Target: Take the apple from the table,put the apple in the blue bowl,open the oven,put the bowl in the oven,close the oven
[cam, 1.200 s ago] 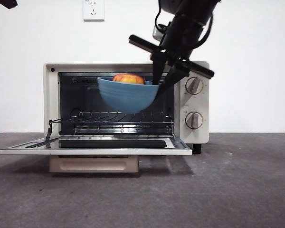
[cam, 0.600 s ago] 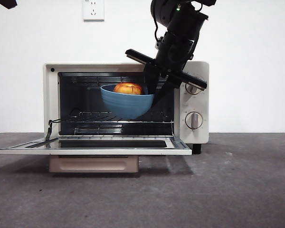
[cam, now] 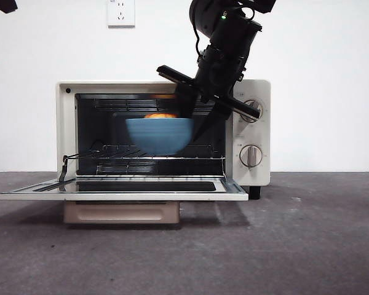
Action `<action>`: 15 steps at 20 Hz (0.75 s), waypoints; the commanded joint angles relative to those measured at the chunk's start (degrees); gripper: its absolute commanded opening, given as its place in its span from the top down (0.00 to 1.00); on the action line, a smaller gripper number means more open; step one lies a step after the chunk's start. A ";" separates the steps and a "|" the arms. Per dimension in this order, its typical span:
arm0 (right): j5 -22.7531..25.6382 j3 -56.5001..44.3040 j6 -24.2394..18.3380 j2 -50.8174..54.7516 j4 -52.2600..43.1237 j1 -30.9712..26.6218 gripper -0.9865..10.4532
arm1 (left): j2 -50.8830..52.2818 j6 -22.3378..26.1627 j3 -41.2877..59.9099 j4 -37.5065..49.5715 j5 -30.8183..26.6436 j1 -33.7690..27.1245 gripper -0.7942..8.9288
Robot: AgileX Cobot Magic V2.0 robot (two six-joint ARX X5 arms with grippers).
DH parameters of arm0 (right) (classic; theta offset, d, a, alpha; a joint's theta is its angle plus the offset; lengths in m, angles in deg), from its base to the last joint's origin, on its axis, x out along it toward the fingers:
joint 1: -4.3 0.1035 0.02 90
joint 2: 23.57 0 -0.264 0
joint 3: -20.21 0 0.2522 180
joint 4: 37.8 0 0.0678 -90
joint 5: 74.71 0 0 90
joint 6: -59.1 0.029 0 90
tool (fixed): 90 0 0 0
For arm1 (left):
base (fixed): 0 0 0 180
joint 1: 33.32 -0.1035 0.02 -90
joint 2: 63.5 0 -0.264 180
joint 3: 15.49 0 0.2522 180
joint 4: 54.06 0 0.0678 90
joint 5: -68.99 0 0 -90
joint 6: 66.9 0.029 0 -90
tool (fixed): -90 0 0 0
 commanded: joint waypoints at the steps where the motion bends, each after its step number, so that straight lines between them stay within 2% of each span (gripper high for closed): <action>1: -0.07 1.33 -0.70 -1.66 -0.68 0.50 0.78 | -0.57 0.48 -0.55 0.33 -0.11 0.28 0.91; 15: 0.35 1.33 -7.02 5.51 2.40 0.48 0.78 | -0.57 0.48 -0.55 0.46 -0.11 0.28 0.91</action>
